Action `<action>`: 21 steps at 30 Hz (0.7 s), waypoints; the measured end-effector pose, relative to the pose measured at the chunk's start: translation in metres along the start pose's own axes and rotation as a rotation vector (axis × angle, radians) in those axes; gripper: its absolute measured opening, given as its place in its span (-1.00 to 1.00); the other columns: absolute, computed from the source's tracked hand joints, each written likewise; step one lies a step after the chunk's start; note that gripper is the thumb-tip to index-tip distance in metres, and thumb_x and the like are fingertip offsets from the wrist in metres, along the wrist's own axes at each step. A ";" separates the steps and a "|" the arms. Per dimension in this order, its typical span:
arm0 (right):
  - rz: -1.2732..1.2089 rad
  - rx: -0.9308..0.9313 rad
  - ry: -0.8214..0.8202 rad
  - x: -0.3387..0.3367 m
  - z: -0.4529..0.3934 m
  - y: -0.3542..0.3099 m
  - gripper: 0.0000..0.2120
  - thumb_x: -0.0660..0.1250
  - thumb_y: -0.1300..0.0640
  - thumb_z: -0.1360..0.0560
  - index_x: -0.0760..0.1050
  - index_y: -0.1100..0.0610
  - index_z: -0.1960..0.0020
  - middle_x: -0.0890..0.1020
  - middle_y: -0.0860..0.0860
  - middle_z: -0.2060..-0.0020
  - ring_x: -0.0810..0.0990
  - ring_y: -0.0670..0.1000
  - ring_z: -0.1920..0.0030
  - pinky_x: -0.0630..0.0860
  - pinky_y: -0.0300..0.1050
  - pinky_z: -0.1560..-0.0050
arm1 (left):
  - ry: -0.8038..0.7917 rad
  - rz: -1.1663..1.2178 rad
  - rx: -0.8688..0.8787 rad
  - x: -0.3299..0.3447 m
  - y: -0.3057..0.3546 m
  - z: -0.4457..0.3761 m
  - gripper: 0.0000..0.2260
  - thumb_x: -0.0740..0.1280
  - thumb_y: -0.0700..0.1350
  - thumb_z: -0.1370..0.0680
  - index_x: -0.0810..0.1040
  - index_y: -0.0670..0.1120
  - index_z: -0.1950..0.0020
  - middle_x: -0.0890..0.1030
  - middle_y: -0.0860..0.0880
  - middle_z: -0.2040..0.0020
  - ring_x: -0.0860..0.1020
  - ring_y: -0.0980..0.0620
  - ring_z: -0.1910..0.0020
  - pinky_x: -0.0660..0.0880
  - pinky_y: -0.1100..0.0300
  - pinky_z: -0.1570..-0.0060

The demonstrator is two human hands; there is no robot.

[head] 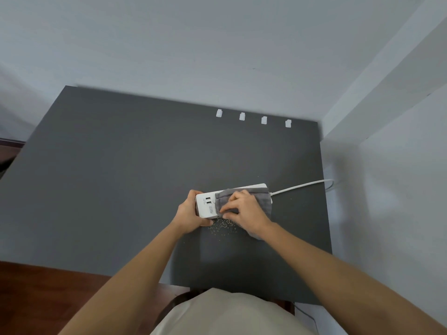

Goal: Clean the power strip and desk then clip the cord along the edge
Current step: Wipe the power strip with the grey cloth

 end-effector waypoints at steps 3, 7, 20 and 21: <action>-0.104 0.043 0.041 -0.016 0.004 0.022 -0.84 0.52 0.11 -0.31 0.68 0.00 0.11 0.64 0.00 0.18 0.51 0.00 0.09 0.46 -0.03 -0.04 | -0.012 -0.003 0.004 0.000 0.003 0.000 -0.38 0.57 -0.26 -0.23 0.34 0.02 -0.16 0.60 0.03 -0.07 0.58 0.03 -0.06 0.57 0.16 0.05; -0.316 0.248 0.258 -0.029 -0.004 0.030 -0.91 0.46 0.16 -0.37 0.68 0.05 0.13 0.71 0.02 0.16 0.62 -0.03 0.10 0.50 0.03 -0.13 | -0.024 -0.033 0.019 -0.001 0.014 -0.005 -0.37 0.58 -0.26 -0.23 0.33 0.02 -0.16 0.61 0.01 -0.04 0.59 0.04 -0.01 0.58 0.15 0.08; -0.146 0.425 0.301 -0.058 0.004 0.087 -0.91 0.46 0.20 -0.37 0.57 0.06 0.19 0.53 0.13 -0.01 0.51 0.12 -0.06 0.41 0.04 -0.22 | -0.043 -0.029 0.018 -0.007 0.022 -0.003 -0.39 0.56 -0.28 -0.25 0.34 0.01 -0.16 0.60 0.04 -0.04 0.56 0.11 0.05 0.51 0.31 0.21; -0.180 0.454 0.349 -0.059 0.008 0.089 -0.90 0.45 0.23 -0.37 0.56 0.07 0.20 0.55 0.14 0.03 0.54 0.11 0.00 0.43 -0.01 -0.19 | -0.047 -0.041 0.015 -0.007 0.022 -0.003 -0.39 0.56 -0.27 -0.25 0.34 0.01 -0.16 0.59 0.04 -0.02 0.55 0.11 0.06 0.50 0.31 0.22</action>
Point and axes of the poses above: each hand's wrist, its own z-axis away from the middle knuckle, its own x-axis out of the palm, y = z × x, the point moved 7 cm from there along -z, towards the middle knuckle
